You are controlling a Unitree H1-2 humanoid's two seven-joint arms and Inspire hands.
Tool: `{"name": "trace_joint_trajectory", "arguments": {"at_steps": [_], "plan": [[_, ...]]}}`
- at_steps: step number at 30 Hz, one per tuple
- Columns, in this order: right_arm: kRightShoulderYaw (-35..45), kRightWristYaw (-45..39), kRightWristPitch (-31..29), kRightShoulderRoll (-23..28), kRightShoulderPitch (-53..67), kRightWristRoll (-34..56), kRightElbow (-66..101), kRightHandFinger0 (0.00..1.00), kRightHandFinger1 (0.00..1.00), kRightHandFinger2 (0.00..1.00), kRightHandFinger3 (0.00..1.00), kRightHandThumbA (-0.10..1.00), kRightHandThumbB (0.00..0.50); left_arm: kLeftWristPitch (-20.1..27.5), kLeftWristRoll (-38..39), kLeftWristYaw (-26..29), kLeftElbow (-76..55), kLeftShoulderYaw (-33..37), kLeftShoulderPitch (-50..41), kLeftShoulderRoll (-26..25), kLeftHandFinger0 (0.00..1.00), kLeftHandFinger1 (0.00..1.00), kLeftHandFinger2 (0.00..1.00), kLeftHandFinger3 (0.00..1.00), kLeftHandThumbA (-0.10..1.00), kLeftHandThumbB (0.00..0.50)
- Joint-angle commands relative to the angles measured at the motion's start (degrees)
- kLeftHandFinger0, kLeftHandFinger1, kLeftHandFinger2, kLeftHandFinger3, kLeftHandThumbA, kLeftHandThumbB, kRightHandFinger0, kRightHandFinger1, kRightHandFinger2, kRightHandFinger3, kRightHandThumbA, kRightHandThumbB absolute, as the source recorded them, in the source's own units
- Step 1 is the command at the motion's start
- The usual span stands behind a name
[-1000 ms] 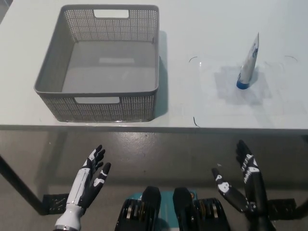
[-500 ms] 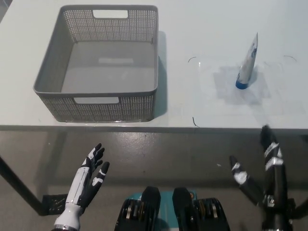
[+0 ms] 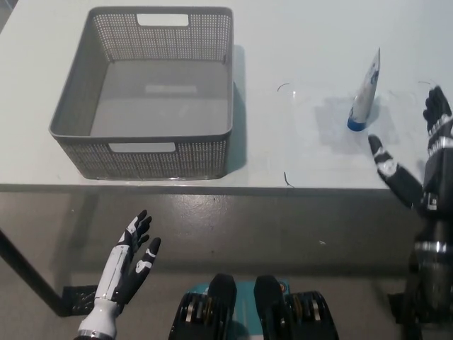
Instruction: Use the right hand to pick up a shampoo and place it into a container on the left side
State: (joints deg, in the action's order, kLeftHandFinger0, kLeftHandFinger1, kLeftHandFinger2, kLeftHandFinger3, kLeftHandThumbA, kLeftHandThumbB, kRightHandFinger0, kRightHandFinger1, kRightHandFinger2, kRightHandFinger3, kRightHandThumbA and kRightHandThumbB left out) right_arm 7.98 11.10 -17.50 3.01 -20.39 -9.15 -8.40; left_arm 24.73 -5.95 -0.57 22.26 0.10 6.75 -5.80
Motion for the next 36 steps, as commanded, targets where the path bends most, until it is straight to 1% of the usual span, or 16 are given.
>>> {"name": "trace_joint_trajectory", "arguments": {"at_steps": [1,2,3,6,7,8,10,11,14,15,18,23,24,26,29,36], "plan": [[1.61,1.44,-1.49,1.41,-4.49,2.12,-4.06,1.00,1.00,1.00,1.00,0.85,0.228,2.20,0.74,0.27,-0.91,-0.17,1.21,-0.52,1.00,1.00,1.00,1.00,0.78,0.000],[1.73,1.65,-1.74,1.65,-5.22,2.02,-5.16,1.00,1.00,1.00,1.00,0.87,0.244,2.20,0.89,0.23,-0.85,-0.20,1.26,-0.49,1.00,1.00,1.00,1.00,0.78,0.000],[1.71,1.73,-2.07,1.98,-5.79,1.82,-6.11,1.00,1.00,1.00,1.00,0.88,0.244,2.20,0.94,0.26,-0.84,-0.18,1.29,-0.49,1.00,1.00,1.00,1.00,0.78,0.000],[1.82,0.91,-2.03,2.97,-7.91,2.90,-9.61,1.00,1.00,1.00,1.00,0.90,0.287,2.17,0.78,0.10,-1.04,-0.10,1.10,-0.46,1.00,1.00,1.00,1.00,0.79,0.000],[1.66,0.91,-1.98,3.32,-8.59,2.54,-10.96,1.00,1.00,1.00,1.00,0.93,0.309,2.19,0.73,0.28,-0.87,-0.11,1.14,-0.42,1.00,1.00,1.00,1.00,0.79,0.000],[1.67,0.65,-2.42,3.51,-9.51,3.08,-12.59,1.00,1.00,1.00,1.00,0.94,0.329,2.20,0.71,0.34,-0.77,-0.14,1.14,-0.37,1.00,1.00,1.00,1.00,0.79,0.000],[1.45,0.90,-2.83,3.81,-10.45,2.83,-14.36,1.00,1.00,1.00,1.00,0.95,0.342,2.17,1.24,0.14,-0.97,-0.26,1.03,-0.24,1.00,1.00,1.00,1.00,0.79,0.000],[1.36,0.60,-2.91,3.96,-11.38,3.22,-16.07,1.00,1.00,1.00,1.00,0.94,0.332,2.19,1.17,0.10,-1.00,-0.14,1.05,-0.29,1.00,1.00,1.00,1.00,0.78,0.000],[1.18,-0.27,-2.65,4.32,-13.11,4.22,-19.38,1.00,1.00,1.00,1.00,0.94,0.338,2.20,1.35,-0.04,-0.75,-0.07,1.13,-0.33,1.00,1.00,1.00,1.00,0.77,0.000],[1.39,-0.92,-1.68,4.16,-13.54,5.36,-19.89,1.00,1.00,1.00,1.00,0.94,0.368,2.20,1.23,0.04,-0.72,-0.03,1.15,-0.39,1.00,1.00,1.00,1.00,0.76,0.000],[1.09,-1.47,0.00,4.35,-14.61,5.60,-20.68,1.00,1.00,1.00,1.00,0.95,0.415,2.19,0.74,0.05,-0.78,0.07,1.42,-0.59,1.00,1.00,1.00,1.00,0.77,0.000],[0.93,-2.34,0.73,4.62,-16.66,6.64,-24.08,1.00,1.00,1.00,1.00,0.96,0.451,2.20,0.97,-0.08,-0.55,0.07,1.70,-0.60,1.00,1.00,1.00,1.00,0.76,0.000],[0.93,-2.63,1.16,4.75,-17.06,6.99,-24.69,1.00,1.00,1.00,1.00,0.96,0.478,2.20,0.85,-0.05,-0.53,0.08,1.75,-0.62,1.00,1.00,1.00,1.00,0.75,0.000],[1.25,-3.33,1.01,4.73,-17.96,8.26,-26.33,1.00,1.00,1.00,1.00,0.94,0.491,2.20,0.91,-0.13,-0.48,0.12,1.80,-0.64,1.00,1.00,1.00,1.00,0.75,0.001],[1.11,-2.96,0.29,4.68,-19.06,8.20,-28.68,1.00,1.00,1.00,1.00,0.93,0.475,2.19,1.40,-0.60,-0.42,0.07,1.86,-0.67,1.00,1.00,1.00,1.00,0.75,0.007],[1.01,-2.85,0.08,4.82,-19.19,8.47,-28.79,1.00,1.00,1.00,1.00,0.93,0.474,2.20,1.36,-0.78,-0.52,0.01,2.04,-0.70,1.00,1.00,1.00,1.00,0.75,0.001]]}}
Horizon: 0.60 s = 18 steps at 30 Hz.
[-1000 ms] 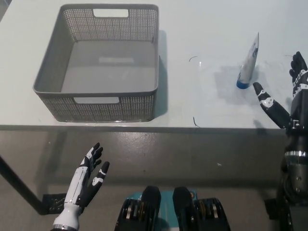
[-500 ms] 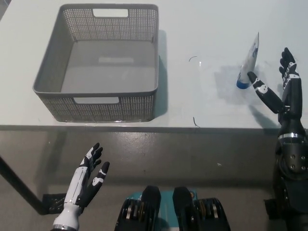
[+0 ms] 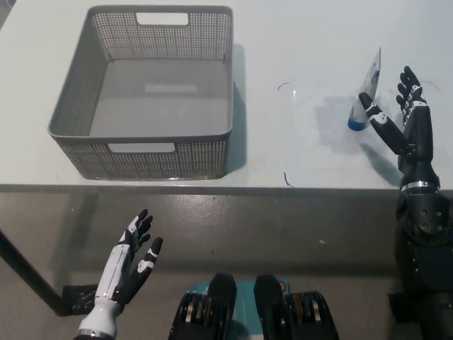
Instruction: Use the right hand to pick up a shampoo and place it into a container on the left side
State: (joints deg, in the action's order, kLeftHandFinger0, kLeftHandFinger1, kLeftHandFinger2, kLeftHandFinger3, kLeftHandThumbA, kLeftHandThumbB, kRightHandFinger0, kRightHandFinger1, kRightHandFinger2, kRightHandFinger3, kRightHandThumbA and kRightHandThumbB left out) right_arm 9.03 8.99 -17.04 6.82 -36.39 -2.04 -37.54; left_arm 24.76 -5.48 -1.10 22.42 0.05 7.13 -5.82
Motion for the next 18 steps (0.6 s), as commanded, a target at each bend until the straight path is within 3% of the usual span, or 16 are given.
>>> {"name": "trace_joint_trajectory", "arguments": {"at_steps": [1,18], "plan": [[-0.06,-0.72,-0.40,0.92,-3.22,1.40,0.32,1.00,1.00,1.00,1.00,0.93,0.474,2.16,0.91,-0.28,-0.84,-0.01,1.62,-0.79,1.00,1.00,1.00,1.00,0.75,0.000],[-0.12,-0.55,-0.34,0.90,-2.55,1.87,0.88,1.00,1.00,1.00,1.00,0.93,0.474,1.95,0.78,-0.60,-1.37,0.05,1.40,-0.99,1.00,1.00,1.00,1.00,0.75,0.000]]}}
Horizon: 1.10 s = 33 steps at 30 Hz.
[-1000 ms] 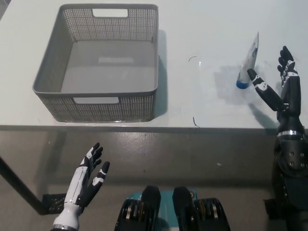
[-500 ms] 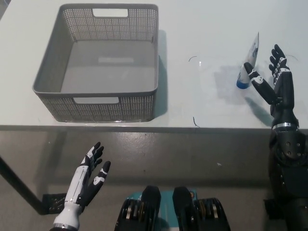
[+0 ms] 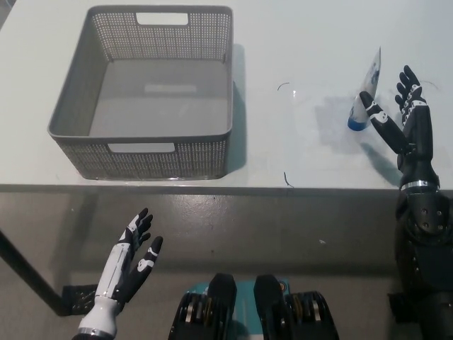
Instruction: Use the right hand to pick up a shampoo and place it into a container on the left side
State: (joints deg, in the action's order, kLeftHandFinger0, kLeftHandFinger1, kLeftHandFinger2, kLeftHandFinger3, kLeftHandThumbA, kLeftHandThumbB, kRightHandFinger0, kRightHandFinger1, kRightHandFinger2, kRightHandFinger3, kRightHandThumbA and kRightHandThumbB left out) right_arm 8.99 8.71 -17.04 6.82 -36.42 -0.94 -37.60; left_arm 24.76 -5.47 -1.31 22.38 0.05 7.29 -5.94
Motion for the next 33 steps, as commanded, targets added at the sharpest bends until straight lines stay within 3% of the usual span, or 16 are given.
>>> {"name": "trace_joint_trajectory", "arguments": {"at_steps": [1,33], "plan": [[-0.09,-0.26,-0.34,0.89,-2.53,0.77,0.95,1.00,1.00,1.00,1.00,0.93,0.474,1.95,0.76,-0.40,-1.34,0.06,1.23,-0.86,1.00,1.00,1.00,1.00,0.75,0.000],[-0.05,-0.13,-0.06,0.92,-2.47,0.83,1.39,1.00,1.00,1.00,1.00,0.93,0.474,1.59,0.84,-0.57,-1.71,0.10,1.38,-0.99,1.00,1.00,1.00,1.00,0.75,0.000]]}}
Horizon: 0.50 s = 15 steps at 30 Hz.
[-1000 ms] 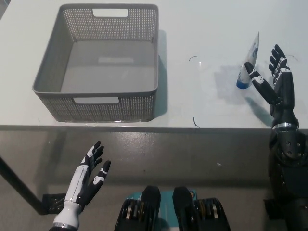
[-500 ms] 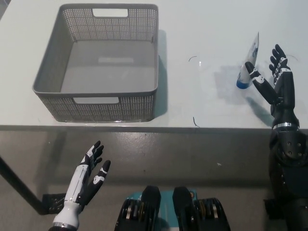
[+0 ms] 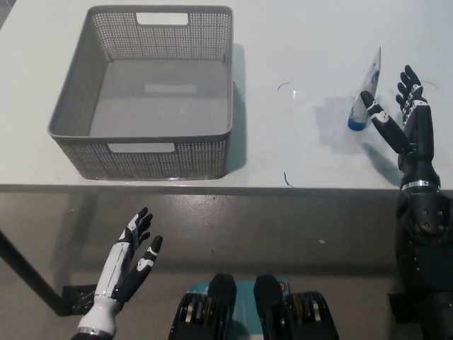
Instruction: Use the right hand to pick up a shampoo and place it into a container on the left side
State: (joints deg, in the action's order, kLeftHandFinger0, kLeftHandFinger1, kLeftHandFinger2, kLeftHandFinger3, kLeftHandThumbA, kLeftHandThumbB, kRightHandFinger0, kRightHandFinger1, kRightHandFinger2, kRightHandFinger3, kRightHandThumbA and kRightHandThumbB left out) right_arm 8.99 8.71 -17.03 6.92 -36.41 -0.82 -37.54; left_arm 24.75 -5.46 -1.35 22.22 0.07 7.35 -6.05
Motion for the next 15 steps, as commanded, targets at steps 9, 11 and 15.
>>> {"name": "trace_joint_trajectory", "arguments": {"at_steps": [9,11,15], "plan": [[-0.01,-0.10,0.05,0.82,-2.37,0.72,1.54,1.00,1.00,1.00,1.00,0.93,0.474,1.47,0.85,-0.61,-1.69,0.11,1.31,-0.92,1.00,1.00,1.00,1.00,0.75,0.000],[-0.07,-0.10,0.14,0.76,-2.27,0.66,1.61,1.00,1.00,1.00,1.00,0.93,0.474,1.43,0.91,-0.64,-1.78,0.09,1.12,-0.92,1.00,1.00,1.00,1.00,0.75,0.000],[-0.18,-0.13,0.22,0.70,-2.42,0.59,1.57,1.00,1.00,1.00,1.00,0.93,0.474,1.42,0.97,-0.58,-1.91,0.01,0.98,-0.92,1.00,1.00,1.00,1.00,0.75,0.000]]}}
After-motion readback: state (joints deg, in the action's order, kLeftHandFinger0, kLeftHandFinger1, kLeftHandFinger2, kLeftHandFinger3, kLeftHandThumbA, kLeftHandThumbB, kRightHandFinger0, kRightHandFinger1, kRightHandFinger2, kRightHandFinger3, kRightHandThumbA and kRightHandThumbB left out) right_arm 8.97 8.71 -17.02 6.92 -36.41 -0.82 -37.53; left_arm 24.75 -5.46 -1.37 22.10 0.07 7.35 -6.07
